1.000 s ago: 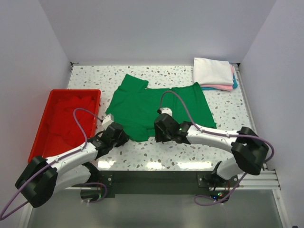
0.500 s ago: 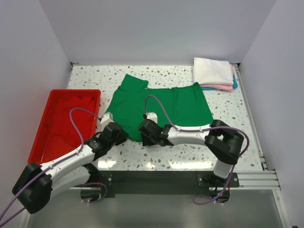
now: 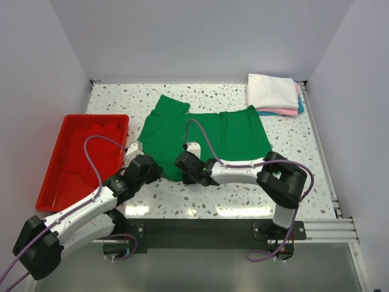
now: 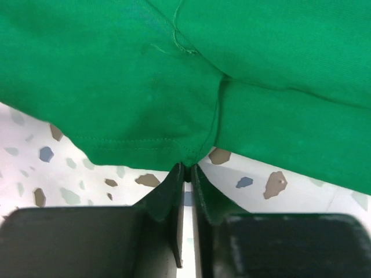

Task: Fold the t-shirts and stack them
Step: Fold the tshirt

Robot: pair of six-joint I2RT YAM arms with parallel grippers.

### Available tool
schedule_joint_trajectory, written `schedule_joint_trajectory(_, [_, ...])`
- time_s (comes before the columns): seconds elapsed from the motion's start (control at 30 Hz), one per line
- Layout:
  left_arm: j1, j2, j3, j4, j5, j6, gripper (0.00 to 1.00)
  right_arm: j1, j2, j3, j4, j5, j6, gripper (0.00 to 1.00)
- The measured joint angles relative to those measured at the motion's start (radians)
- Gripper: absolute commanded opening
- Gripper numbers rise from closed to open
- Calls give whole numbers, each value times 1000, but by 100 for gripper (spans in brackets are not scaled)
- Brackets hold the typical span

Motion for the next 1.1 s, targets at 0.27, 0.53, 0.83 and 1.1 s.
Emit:
schedule_joint_trajectory(0.27, [0,-2,40,-32,-24,35,45,-7,-23,60,-60,2,-5,0])
schedule_joint_trajectory(0.53, [10,51,121,-69,-47,53,41,-129,-71,183,-66,-60,-34,0])
schedule_joint_trajectory(0.83, [113,103,146,-90,-47,53,26,-277,51,301,-54,-209,-50,0])
schedule_joint_trajectory(1.1, [163,151,130,-89,-43,49,9,-346,166,401,-45,-296,-56,0])
